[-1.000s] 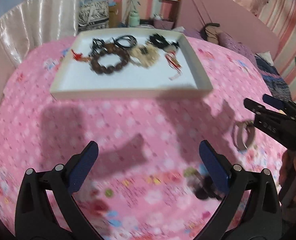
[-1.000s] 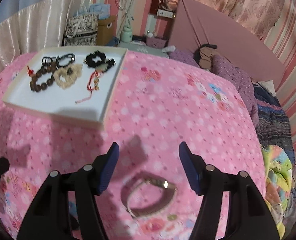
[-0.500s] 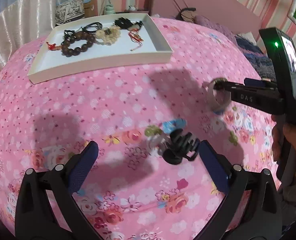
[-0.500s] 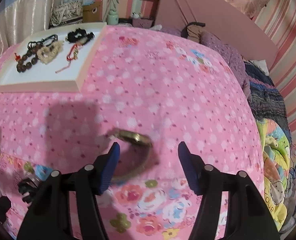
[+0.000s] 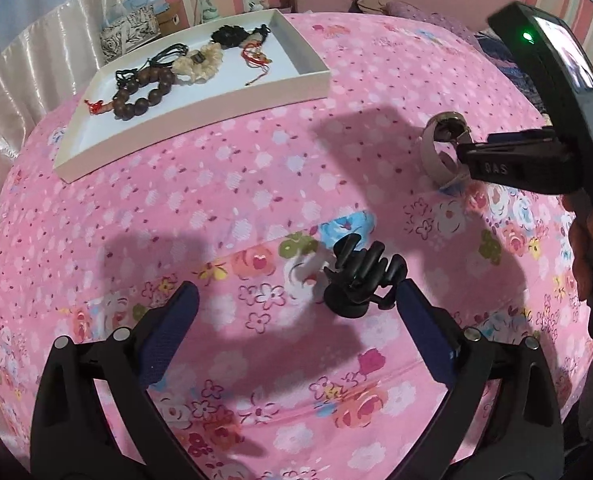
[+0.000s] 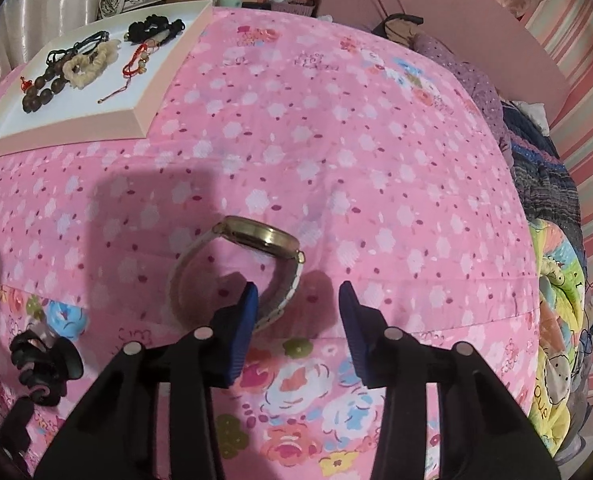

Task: Organize jewelry
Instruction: 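Grasp the black claw clip with the left tool while the right tool grasps the white-strap watch, then carry the claw clip with the left tool into the tray while the right tool carries the watch there, then open both tools to release the clip and watch in the tray, then withdraw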

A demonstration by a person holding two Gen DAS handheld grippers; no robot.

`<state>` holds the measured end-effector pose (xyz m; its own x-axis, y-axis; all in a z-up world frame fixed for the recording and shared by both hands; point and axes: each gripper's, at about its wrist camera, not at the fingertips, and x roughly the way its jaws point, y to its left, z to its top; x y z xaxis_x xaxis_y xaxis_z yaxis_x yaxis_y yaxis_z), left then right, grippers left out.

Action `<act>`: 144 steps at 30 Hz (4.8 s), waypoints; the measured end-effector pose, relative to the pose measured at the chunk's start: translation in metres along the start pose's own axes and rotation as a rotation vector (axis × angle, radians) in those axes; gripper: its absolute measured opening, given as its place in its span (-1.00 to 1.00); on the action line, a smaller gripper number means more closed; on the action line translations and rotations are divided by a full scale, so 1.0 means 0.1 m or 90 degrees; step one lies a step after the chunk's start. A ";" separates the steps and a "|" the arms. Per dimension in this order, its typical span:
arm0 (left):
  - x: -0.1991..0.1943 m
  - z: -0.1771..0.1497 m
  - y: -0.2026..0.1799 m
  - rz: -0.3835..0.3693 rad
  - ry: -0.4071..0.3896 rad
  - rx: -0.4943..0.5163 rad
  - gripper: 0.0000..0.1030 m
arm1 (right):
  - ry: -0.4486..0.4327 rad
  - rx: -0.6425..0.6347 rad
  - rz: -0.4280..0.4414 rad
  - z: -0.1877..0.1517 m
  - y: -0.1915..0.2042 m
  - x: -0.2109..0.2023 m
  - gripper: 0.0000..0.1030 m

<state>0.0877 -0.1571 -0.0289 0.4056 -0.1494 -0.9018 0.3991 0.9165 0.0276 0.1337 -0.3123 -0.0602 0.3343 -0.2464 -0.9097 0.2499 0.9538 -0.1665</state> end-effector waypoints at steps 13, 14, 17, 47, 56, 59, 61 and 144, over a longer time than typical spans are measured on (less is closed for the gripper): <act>0.29 0.08 -0.16 0.004 0.033 0.028 0.74 | 0.003 -0.002 0.017 0.06 0.03 0.11 -0.75; 0.28 0.09 -0.17 0.003 0.031 0.031 0.70 | 0.002 -0.002 0.018 0.07 0.02 0.12 -0.75; 0.27 0.10 -0.20 -0.015 0.032 0.039 0.45 | -0.002 0.000 0.019 0.08 0.01 0.13 -0.77; -0.17 0.29 0.53 -0.064 -0.042 -0.017 -0.52 | -0.129 0.022 0.048 0.17 0.16 -0.33 -0.94; -0.30 0.77 1.31 -0.030 -0.100 -0.091 -0.52 | -0.184 0.009 0.099 0.63 0.59 -0.65 -0.94; -0.27 0.91 1.55 -0.023 -0.107 -0.109 -0.52 | -0.191 0.008 0.119 0.81 0.76 -0.66 -0.94; -0.23 1.01 1.67 -0.018 -0.112 -0.117 -0.52 | -0.194 0.012 0.133 0.93 0.86 -0.64 -0.94; -0.81 -0.12 1.74 0.137 -0.331 -0.186 0.94 | -0.390 0.056 0.036 -0.12 1.25 -1.22 0.96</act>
<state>0.1145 0.0187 0.0434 0.8276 -0.0437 -0.5596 0.0530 0.9986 0.0004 0.1131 -0.1607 0.0249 0.8032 -0.2745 -0.5287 0.2818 0.9570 -0.0688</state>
